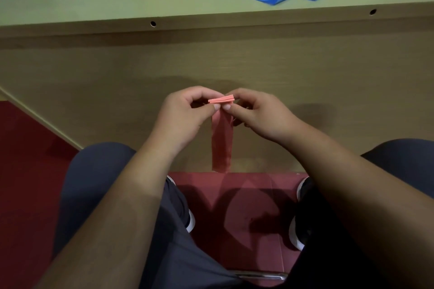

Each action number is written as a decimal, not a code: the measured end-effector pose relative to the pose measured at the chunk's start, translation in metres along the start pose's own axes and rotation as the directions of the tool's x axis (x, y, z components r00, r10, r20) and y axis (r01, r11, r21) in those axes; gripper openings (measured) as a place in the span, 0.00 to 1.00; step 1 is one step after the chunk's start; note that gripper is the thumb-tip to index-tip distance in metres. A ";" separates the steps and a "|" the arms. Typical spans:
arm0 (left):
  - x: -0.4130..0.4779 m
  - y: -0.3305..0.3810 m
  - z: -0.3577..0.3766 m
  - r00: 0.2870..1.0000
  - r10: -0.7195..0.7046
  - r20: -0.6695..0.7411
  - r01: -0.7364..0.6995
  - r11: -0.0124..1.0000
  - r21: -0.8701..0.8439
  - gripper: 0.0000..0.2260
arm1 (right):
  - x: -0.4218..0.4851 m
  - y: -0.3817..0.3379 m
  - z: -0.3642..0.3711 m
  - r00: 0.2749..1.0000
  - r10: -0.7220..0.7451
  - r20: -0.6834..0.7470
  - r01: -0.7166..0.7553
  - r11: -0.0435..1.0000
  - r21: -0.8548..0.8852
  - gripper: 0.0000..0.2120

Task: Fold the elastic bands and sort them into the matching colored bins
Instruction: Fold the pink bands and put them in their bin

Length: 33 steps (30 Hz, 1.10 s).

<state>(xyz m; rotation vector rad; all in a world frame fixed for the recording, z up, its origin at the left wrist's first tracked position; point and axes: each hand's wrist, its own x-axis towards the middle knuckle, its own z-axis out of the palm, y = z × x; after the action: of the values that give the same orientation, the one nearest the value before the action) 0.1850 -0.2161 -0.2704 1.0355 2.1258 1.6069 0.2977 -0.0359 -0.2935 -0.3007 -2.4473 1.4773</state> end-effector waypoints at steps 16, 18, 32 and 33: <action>0.011 0.000 0.001 0.992 0.051 -0.114 -0.069 0.985 -0.160 0.11 | 0.005 0.000 -0.001 0.986 -0.124 -0.109 0.118 0.991 -0.064 0.04; 0.013 -0.001 0.001 0.993 0.025 -0.115 -0.051 0.972 -0.227 0.11 | 0.005 -0.002 0.002 0.991 -0.080 -0.108 0.090 0.992 0.088 0.05; 0.014 -0.004 0.007 0.989 -0.105 -0.103 0.056 0.916 -0.398 0.06 | 0.000 -0.013 0.003 0.989 -0.055 -0.138 0.086 0.969 0.229 0.06; 0.014 -0.004 0.007 0.989 -0.107 -0.100 0.058 0.912 -0.406 0.07 | 0.000 -0.014 0.003 0.987 -0.057 -0.148 0.089 0.972 0.218 0.06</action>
<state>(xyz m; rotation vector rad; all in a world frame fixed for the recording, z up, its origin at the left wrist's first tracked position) 0.1780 -0.2024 -0.2741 0.7204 1.7639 1.9942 0.2966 -0.0446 -0.2828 -0.2556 -2.1352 1.6220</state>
